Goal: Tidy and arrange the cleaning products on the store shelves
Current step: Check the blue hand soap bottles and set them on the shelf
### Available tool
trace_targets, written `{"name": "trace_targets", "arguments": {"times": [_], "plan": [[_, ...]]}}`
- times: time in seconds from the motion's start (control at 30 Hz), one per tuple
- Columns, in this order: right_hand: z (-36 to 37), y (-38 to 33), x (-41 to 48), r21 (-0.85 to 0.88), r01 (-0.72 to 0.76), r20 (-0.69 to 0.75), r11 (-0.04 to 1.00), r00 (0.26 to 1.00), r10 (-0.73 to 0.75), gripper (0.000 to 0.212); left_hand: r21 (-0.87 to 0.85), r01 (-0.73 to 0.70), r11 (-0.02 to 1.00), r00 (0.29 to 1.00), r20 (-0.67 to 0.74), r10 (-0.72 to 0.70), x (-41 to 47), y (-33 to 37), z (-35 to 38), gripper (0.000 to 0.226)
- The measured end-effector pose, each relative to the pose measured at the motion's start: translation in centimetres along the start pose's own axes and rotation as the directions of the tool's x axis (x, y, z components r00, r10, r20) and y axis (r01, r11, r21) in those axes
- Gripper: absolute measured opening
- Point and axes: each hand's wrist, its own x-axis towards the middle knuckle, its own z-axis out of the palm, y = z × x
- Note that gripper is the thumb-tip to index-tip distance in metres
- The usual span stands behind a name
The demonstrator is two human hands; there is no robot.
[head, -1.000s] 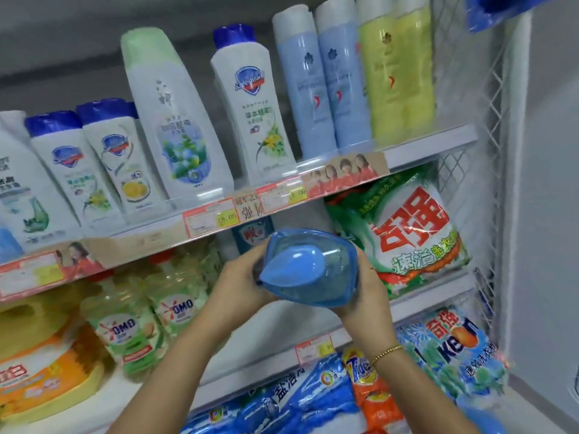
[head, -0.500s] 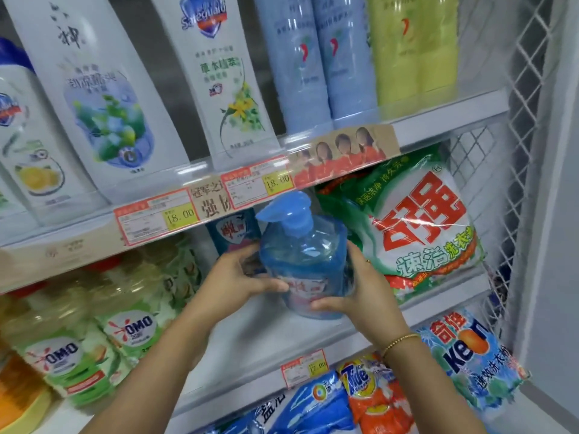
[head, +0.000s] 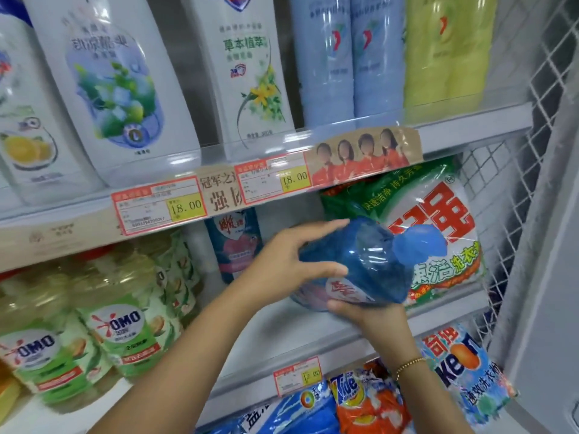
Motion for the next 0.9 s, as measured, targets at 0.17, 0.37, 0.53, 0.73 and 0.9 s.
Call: {"name": "trace_targets", "arguments": {"times": [0.17, 0.37, 0.53, 0.73, 0.9], "plan": [[2.5, 0.8, 0.1, 0.149, -0.036, 0.021, 0.988, 0.999, 0.033, 0.066, 0.159, 0.035, 0.987, 0.994, 0.095, -0.050, 3.4, 1.9, -0.1, 0.067], [4.3, -0.1, 0.5, 0.225, -0.049, -0.046, 0.973, 0.997, 0.061, 0.079, 0.140, 0.314, 0.939, 0.949, -0.064, -0.308, -0.2, -2.7, -3.4, 0.056], [2.3, -2.2, 1.2, 0.085, -0.091, -0.048, 0.992, 0.994, 0.095, 0.068, -0.134, 0.376, 0.917, 0.918, -0.081, -0.389, -4.7, -7.0, -1.0, 0.061], [2.0, -2.5, 0.8, 0.020, -0.107, -0.048, 0.994, 0.993, 0.108, 0.053, -0.244, 0.355, 0.903, 0.914, -0.114, -0.390, -4.8, -8.4, 1.7, 0.075], [2.7, -3.0, 1.7, -0.050, -0.007, 0.068, 0.999, 0.998, 0.011, 0.056, -0.157, 0.364, 0.918, 0.899, -0.201, -0.390, -4.3, -9.3, 2.7, 0.078]]}}
